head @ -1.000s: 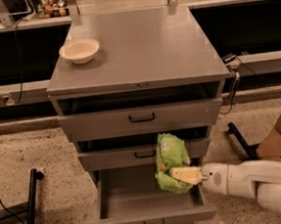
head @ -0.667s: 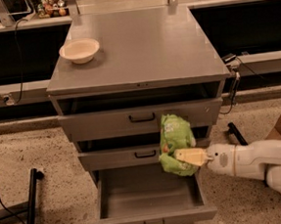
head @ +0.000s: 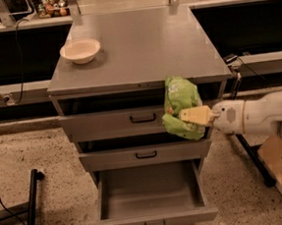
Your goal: Pick green rice chip bag from bottom drawer and place on counter
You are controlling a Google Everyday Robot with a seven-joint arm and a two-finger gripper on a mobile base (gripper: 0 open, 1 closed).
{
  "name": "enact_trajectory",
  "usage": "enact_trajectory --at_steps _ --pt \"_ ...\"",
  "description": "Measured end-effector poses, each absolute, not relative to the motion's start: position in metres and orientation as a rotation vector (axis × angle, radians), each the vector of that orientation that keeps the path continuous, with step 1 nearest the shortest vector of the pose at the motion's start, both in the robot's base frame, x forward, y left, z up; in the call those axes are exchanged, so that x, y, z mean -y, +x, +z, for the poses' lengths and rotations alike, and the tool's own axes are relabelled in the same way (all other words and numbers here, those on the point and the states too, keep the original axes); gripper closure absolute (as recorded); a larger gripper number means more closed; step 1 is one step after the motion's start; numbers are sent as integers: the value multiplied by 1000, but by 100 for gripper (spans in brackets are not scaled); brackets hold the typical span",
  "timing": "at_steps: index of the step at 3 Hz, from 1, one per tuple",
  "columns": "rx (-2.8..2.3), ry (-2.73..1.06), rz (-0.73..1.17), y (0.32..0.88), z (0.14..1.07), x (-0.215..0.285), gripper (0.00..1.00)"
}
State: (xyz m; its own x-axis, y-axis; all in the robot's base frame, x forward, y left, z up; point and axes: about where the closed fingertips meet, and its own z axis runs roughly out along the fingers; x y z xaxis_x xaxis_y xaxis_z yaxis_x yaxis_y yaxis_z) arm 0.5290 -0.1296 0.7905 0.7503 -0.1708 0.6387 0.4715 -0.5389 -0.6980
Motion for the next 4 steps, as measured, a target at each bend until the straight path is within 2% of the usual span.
enact_trajectory --at_steps 2,4 --pt "200 -2053 -944 582 884 117 100" --pt "74 -2115 -994 662 936 83 100"
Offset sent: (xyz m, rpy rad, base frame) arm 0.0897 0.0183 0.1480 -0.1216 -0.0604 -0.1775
